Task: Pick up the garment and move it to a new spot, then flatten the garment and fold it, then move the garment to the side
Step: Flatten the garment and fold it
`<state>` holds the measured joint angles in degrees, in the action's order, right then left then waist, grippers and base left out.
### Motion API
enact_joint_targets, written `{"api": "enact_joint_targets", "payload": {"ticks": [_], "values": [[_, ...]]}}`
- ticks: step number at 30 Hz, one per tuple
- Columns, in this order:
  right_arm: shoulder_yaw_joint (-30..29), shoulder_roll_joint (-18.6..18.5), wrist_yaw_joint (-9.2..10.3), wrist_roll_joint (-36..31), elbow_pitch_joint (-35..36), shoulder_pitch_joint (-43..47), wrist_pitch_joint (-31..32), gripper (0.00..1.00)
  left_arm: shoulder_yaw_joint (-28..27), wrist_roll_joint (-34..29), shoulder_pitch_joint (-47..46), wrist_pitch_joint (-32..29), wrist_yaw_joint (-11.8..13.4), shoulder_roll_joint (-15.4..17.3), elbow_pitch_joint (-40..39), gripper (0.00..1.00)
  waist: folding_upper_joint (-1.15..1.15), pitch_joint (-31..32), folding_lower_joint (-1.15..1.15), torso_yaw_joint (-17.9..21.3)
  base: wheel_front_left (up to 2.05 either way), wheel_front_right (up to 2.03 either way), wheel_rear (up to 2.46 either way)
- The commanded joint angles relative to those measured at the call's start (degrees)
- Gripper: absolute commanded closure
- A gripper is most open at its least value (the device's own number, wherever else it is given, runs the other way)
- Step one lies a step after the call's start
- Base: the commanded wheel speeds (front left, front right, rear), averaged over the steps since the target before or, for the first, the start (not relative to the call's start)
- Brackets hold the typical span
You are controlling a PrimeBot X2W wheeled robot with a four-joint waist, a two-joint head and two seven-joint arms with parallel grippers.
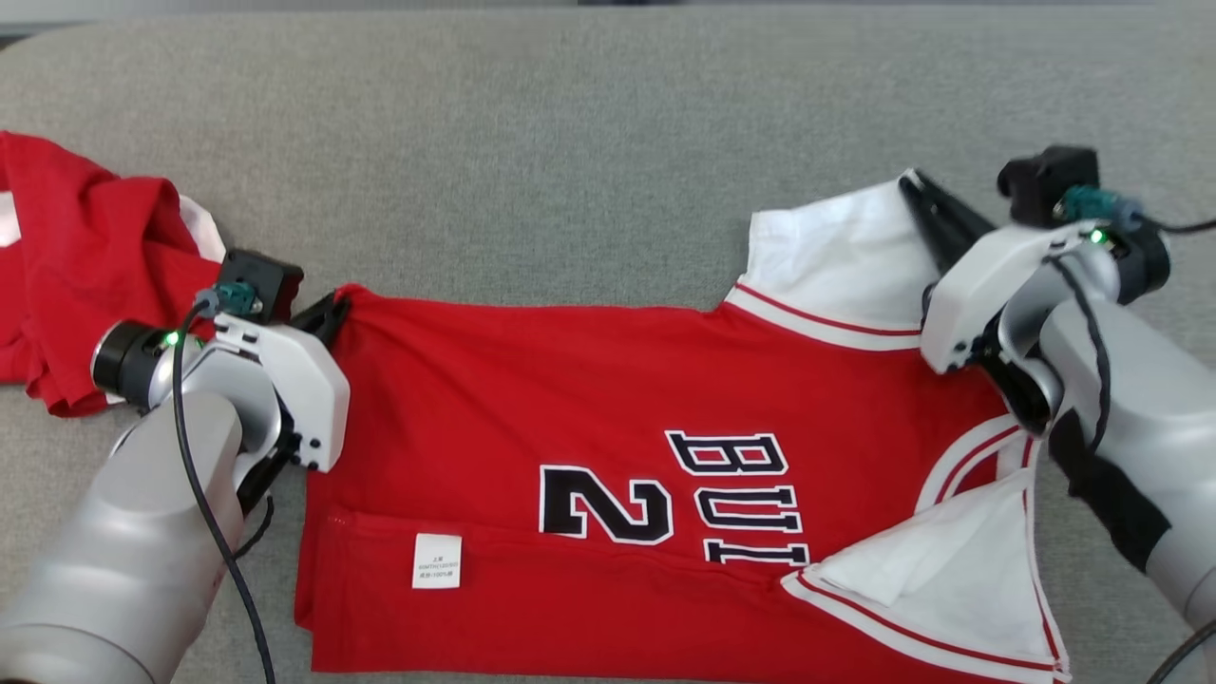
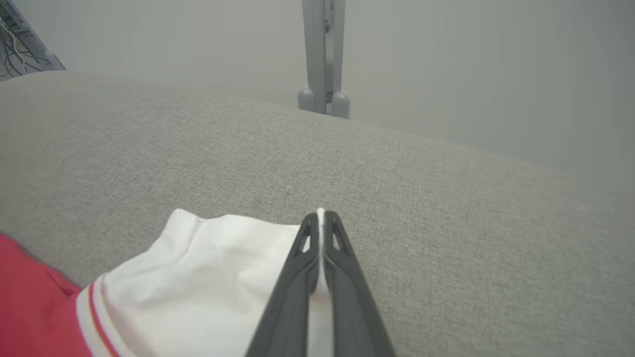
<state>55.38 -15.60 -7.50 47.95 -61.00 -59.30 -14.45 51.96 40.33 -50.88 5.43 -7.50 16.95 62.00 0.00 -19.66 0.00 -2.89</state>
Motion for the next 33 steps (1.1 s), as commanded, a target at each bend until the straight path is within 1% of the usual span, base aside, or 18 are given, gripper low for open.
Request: {"api": "enact_joint_targets", "payload": {"ticks": [1, 7, 12, 16, 22, 28, 33], "values": [[0.34, -0.53, 0.02, 0.36, 0.38, 0.89, -0.47, 1.00, 0.21, 0.48, 0.83, 0.25, 0.07, 0.38, 0.32, 1.00, 0.00, 1.51, 0.00, 0.78, 0.00, 0.00, 0.00], [3.24, -1.67, 0.02, 2.05, 3.67, 4.35, -0.86, 1.00, 1.00, 2.08, 3.54, 1.72, 0.07, 0.90, 0.28, 1.00, 0.00, 5.94, 0.00, 2.14, 0.00, 0.00, 0.00], [3.94, -2.63, 0.02, 2.11, 6.55, 7.87, -0.81, 1.00, 2.13, 3.06, 6.60, 2.92, 0.07, 1.47, 0.28, 1.00, 0.00, 9.67, 0.00, 2.91, 0.00, 0.00, 0.00], [4.45, -3.53, 0.02, 2.85, 8.65, 11.83, -0.83, 1.00, 2.77, 4.26, 9.94, 3.55, 0.07, 1.80, 0.38, 1.00, 0.00, 12.98, 0.00, 3.18, 0.00, 0.00, 0.00], [6.73, -5.34, 0.02, 5.42, 11.61, 17.61, -0.75, 1.00, 4.27, 5.17, 14.37, 4.24, 0.07, 2.30, 0.38, 1.00, 0.00, 17.13, 0.00, 3.15, 0.00, 0.00, 0.00], [8.22, -7.49, 0.02, 7.34, 13.51, 21.49, -0.74, 1.00, 6.67, 3.42, 17.02, 5.68, 0.12, 2.77, 0.46, 1.00, 0.00, 20.25, 0.00, 3.05, 0.00, 0.00, 0.00], [8.02, -9.66, 0.02, 8.24, 15.38, 23.65, -0.73, 1.00, 8.70, 1.27, 17.69, 6.94, 1.30, 2.86, -0.48, 1.00, 0.00, 21.19, 0.00, 2.86, 0.00, 0.00, 0.00]]}}
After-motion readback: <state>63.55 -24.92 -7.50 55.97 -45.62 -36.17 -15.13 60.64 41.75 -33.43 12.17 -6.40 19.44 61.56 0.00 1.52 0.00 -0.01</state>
